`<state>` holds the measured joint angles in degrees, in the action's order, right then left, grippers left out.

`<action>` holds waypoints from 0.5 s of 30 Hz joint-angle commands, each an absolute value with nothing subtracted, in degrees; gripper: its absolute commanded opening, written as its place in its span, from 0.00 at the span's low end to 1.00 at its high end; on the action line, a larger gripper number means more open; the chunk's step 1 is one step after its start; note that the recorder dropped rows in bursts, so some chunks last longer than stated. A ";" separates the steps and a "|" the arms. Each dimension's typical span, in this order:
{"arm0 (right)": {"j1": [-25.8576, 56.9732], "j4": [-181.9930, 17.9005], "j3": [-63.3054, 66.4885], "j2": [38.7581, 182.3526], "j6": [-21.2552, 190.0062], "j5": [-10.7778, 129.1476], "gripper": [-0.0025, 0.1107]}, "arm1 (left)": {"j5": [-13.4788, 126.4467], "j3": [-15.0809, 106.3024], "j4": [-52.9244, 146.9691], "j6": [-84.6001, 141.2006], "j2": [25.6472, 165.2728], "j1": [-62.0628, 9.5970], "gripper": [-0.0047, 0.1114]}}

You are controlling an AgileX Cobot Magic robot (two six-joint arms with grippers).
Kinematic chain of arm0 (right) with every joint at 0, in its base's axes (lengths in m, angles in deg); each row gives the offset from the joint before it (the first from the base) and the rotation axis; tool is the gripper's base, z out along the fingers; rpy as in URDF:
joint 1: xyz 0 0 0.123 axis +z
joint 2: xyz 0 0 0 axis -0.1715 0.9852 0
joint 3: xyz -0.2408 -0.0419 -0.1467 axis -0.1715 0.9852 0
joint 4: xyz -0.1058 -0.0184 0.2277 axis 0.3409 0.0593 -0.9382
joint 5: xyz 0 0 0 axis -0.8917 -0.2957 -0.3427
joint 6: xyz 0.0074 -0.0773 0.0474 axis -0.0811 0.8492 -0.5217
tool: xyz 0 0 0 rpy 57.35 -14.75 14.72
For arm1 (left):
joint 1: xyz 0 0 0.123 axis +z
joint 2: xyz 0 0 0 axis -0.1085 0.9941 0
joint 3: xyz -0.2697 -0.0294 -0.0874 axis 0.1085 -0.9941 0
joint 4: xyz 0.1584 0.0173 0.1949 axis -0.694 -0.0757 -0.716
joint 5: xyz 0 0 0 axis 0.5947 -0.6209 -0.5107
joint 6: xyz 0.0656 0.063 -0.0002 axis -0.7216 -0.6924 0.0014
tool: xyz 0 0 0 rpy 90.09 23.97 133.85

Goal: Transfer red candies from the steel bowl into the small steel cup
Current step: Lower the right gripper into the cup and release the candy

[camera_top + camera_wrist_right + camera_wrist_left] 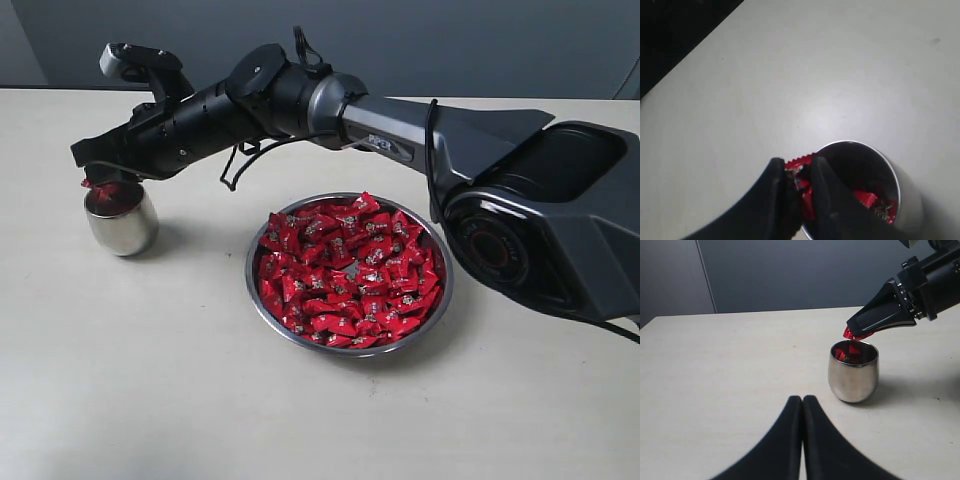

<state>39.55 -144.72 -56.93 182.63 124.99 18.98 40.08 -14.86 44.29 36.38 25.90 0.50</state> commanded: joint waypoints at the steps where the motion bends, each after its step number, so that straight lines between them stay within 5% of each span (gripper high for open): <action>1: 39.44 -144.41 -57.29 182.99 125.11 19.68 0.01 | 40.17 -15.08 44.41 36.45 25.65 0.54 0.04; 15: 39.44 -143.50 -57.29 183.34 124.08 20.51 0.01 | 40.17 -15.08 44.41 36.45 25.65 0.54 0.04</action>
<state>39.55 -143.84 -56.96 183.55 124.12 20.13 40.08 -14.86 44.29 36.38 25.90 0.50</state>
